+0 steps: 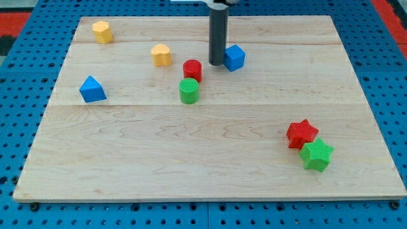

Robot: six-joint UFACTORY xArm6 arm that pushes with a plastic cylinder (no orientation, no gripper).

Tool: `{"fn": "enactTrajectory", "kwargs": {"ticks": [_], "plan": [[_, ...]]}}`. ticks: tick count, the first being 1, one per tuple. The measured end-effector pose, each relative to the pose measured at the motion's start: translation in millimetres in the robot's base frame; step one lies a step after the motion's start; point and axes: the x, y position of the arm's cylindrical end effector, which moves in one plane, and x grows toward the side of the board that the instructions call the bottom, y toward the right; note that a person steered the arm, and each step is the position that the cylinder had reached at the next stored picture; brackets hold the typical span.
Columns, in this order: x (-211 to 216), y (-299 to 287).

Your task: Move your arm away from the blue cube

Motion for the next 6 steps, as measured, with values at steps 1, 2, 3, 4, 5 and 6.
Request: {"fn": "enactTrajectory", "kwargs": {"ticks": [1,2,3,4,5,6], "plan": [[-16.2,25.1],[-6.2,74.7],[52.3,87.6],[130.8,113.2],[149.0,115.7],[109.0,102.1]]}}
